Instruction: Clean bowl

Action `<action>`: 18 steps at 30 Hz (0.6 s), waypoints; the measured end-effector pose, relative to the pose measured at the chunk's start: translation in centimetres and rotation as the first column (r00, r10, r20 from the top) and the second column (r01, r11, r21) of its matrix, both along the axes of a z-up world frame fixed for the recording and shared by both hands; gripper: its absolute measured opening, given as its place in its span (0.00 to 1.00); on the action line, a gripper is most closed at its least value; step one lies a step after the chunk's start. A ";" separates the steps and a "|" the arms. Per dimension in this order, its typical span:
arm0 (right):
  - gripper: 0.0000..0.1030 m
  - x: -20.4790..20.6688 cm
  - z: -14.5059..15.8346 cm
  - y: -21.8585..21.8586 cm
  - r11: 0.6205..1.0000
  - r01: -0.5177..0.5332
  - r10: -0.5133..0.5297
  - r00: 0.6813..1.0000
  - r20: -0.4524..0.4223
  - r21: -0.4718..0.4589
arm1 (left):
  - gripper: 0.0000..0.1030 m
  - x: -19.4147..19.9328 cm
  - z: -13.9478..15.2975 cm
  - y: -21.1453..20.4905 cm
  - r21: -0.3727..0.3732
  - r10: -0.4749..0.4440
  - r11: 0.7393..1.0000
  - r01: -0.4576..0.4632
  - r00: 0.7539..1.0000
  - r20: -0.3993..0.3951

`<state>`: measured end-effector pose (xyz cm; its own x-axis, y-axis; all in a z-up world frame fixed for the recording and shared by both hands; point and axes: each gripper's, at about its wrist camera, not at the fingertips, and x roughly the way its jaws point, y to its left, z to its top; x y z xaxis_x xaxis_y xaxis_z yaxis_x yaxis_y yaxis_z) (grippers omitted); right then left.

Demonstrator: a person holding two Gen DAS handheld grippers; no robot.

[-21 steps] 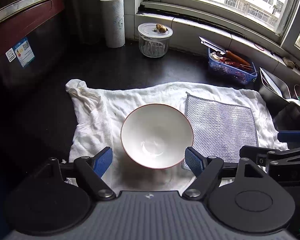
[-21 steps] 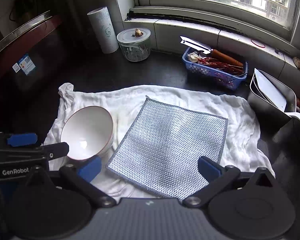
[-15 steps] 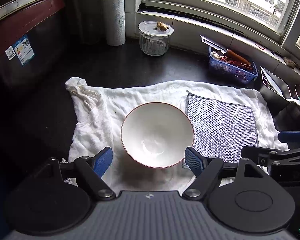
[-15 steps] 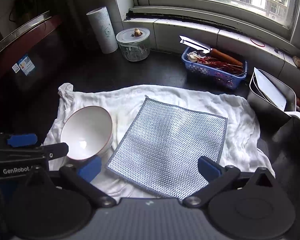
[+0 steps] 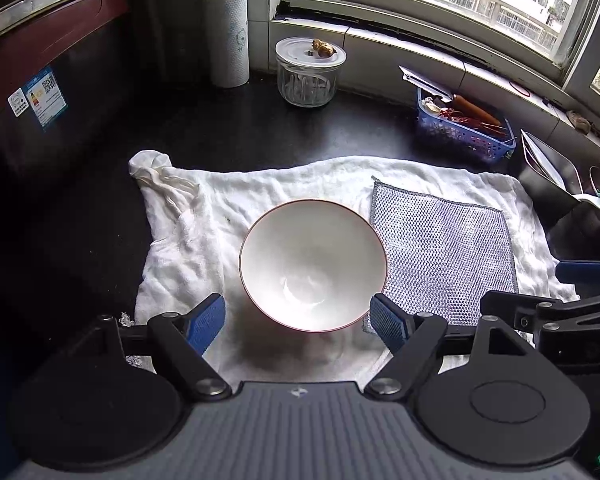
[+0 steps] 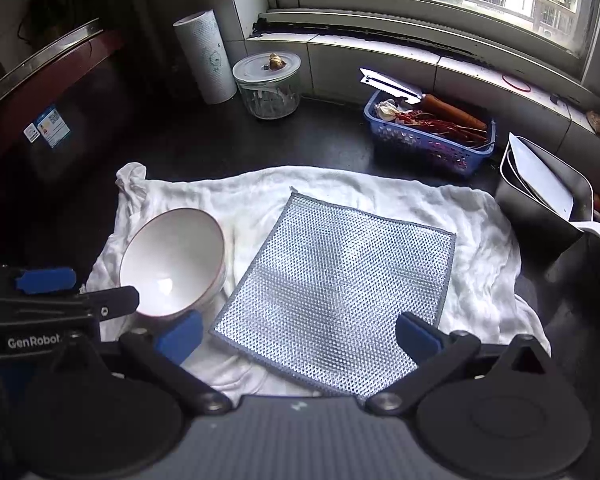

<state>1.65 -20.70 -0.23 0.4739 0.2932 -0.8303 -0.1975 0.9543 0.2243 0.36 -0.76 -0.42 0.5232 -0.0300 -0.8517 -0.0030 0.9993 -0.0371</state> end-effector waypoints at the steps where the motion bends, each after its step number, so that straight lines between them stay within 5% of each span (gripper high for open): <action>1: 0.99 -0.1 0.0 0.0 1.000 0.001 -0.001 1.000 0.000 0.000 | 0.77 0.0 0.0 0.1 0.001 0.001 1.000 -0.001 1.000 -0.001; 18: 0.99 0.0 -0.1 -0.2 1.000 0.002 -0.002 1.000 -0.009 -0.001 | 0.77 -0.2 -0.4 -0.2 0.001 0.001 1.000 -0.001 1.000 -0.014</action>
<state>1.62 -20.91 -0.38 0.4674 0.2915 -0.8346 -0.1934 0.9549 0.2252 0.15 -0.91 -0.79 0.5111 -0.0284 -0.8591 -0.0048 0.9993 -0.0359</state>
